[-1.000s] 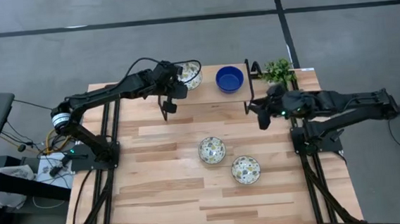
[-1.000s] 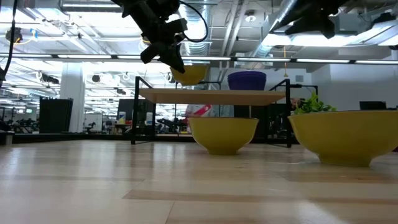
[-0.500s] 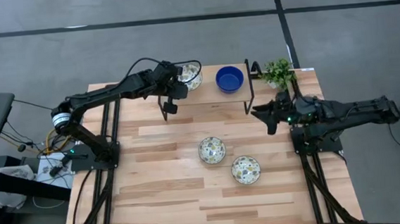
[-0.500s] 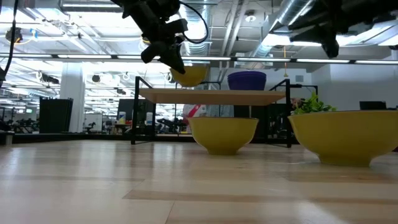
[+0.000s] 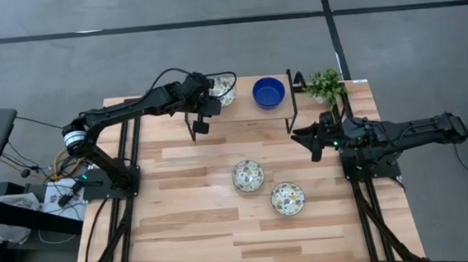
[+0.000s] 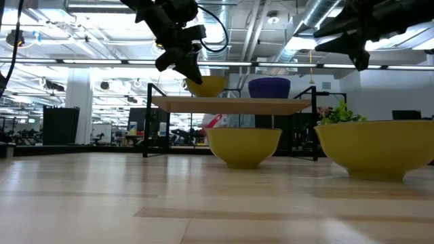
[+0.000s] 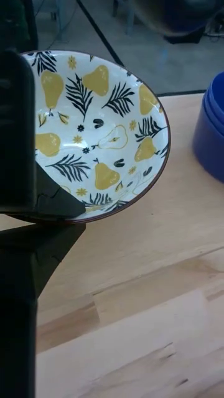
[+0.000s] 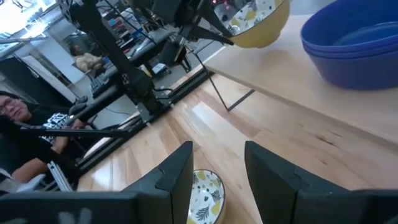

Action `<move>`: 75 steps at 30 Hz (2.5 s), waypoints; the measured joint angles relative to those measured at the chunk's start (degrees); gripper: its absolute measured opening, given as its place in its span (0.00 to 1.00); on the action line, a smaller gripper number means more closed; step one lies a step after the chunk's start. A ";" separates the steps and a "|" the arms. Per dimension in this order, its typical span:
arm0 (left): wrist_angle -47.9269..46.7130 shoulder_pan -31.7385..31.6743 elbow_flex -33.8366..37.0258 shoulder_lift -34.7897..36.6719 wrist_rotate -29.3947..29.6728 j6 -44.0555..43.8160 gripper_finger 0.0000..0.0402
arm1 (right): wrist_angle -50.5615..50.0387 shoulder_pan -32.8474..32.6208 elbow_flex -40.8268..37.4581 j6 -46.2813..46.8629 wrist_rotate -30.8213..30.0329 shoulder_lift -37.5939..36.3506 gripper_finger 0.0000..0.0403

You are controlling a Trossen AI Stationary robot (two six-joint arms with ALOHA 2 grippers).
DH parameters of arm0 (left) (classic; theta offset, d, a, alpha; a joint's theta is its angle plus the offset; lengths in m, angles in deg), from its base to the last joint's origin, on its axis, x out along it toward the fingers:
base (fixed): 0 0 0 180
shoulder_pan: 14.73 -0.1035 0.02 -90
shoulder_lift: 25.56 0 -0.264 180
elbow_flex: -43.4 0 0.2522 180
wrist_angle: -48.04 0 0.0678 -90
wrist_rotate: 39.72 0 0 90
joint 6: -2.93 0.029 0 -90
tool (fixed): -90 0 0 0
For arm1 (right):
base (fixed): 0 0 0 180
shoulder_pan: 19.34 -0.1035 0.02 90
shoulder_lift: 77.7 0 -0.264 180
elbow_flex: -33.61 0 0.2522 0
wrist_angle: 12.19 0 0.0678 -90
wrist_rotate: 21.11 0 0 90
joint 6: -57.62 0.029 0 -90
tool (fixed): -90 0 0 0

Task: Pick & Place Mini bowls
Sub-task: Put the top white patterned bowl on the shelf, then stack the top white patterned bowl on top of the white patterned bowl on the shelf

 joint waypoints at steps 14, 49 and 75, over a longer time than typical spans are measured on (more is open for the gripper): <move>-0.45 0.51 0.00 0.02 0.03 -0.47 0.02 | -0.02 1.87 0.01 0.04 0.00 0.07 0.33; -2.37 0.17 0.02 0.09 -2.04 -2.13 0.07 | -0.02 1.87 0.04 0.50 0.07 0.07 0.33; -1.55 0.17 0.04 1.04 -1.81 -6.40 0.25 | -0.02 1.86 0.04 0.50 0.11 0.09 0.33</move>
